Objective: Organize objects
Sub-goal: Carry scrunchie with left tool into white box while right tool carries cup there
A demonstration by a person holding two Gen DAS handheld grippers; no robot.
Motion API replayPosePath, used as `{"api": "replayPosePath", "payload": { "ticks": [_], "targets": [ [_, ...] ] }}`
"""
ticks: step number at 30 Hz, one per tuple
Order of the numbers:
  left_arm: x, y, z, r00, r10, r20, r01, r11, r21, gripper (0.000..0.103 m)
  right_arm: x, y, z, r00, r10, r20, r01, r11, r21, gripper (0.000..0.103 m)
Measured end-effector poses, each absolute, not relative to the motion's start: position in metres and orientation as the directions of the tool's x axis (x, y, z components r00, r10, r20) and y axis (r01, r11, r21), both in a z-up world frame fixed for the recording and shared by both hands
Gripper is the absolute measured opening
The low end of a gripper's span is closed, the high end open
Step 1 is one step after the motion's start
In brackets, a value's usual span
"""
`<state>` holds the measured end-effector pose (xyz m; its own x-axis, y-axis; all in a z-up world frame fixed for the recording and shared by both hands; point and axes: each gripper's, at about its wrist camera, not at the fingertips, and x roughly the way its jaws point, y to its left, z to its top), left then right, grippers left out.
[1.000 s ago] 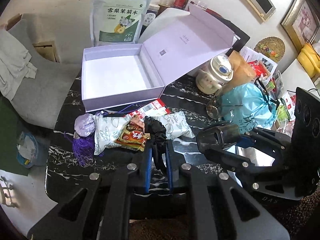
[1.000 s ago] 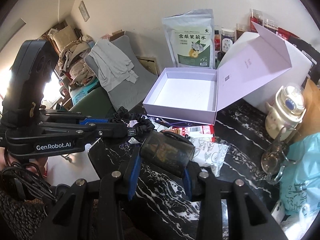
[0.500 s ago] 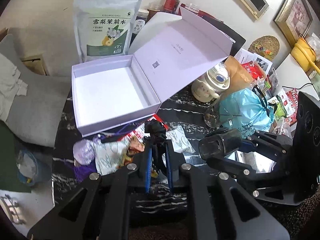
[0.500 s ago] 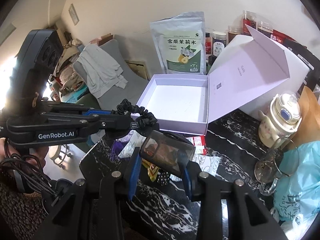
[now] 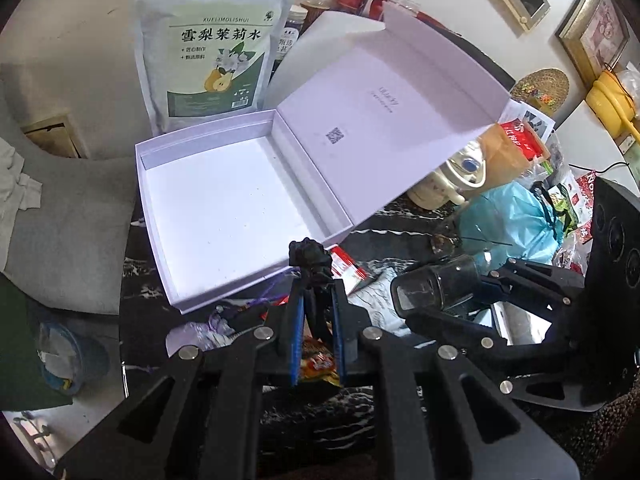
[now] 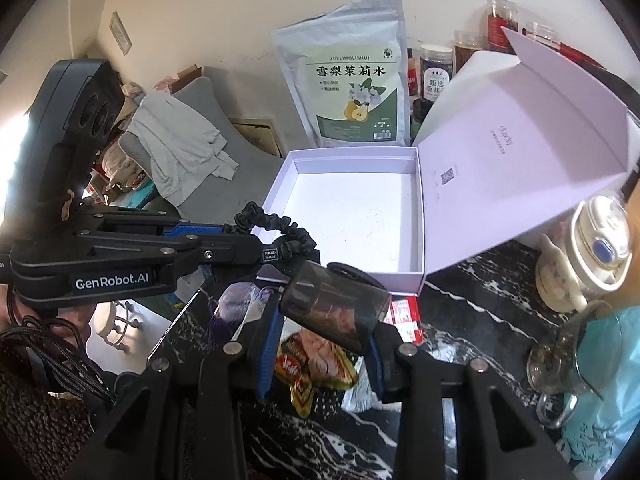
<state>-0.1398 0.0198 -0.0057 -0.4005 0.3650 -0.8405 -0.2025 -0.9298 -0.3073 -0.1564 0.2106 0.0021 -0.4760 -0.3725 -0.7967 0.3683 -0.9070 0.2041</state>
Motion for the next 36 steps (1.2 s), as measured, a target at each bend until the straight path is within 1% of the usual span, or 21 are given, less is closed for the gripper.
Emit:
{"api": "replayPosePath", "payload": {
  "ticks": [13,20,36],
  "targets": [
    [-0.214,-0.001,-0.045,-0.334,0.398,-0.855,-0.216,-0.915,-0.341,0.011,-0.222,0.202,-0.026,-0.422,-0.363,-0.831,0.34,-0.913,0.226,0.037],
    [-0.256,-0.005,-0.064,-0.314,0.4,-0.861,-0.233,-0.912,-0.339,0.011,-0.253,0.197,-0.04,-0.403,-0.335,-0.851,0.345,-0.917,0.198,0.037],
    [-0.334,-0.025,-0.098,-0.314,0.4,-0.861,-0.265,-0.908,-0.325,0.011,-0.331,0.184,-0.065,-0.403,-0.315,-0.859,0.371,-0.914,0.161,0.037]
  ]
}}
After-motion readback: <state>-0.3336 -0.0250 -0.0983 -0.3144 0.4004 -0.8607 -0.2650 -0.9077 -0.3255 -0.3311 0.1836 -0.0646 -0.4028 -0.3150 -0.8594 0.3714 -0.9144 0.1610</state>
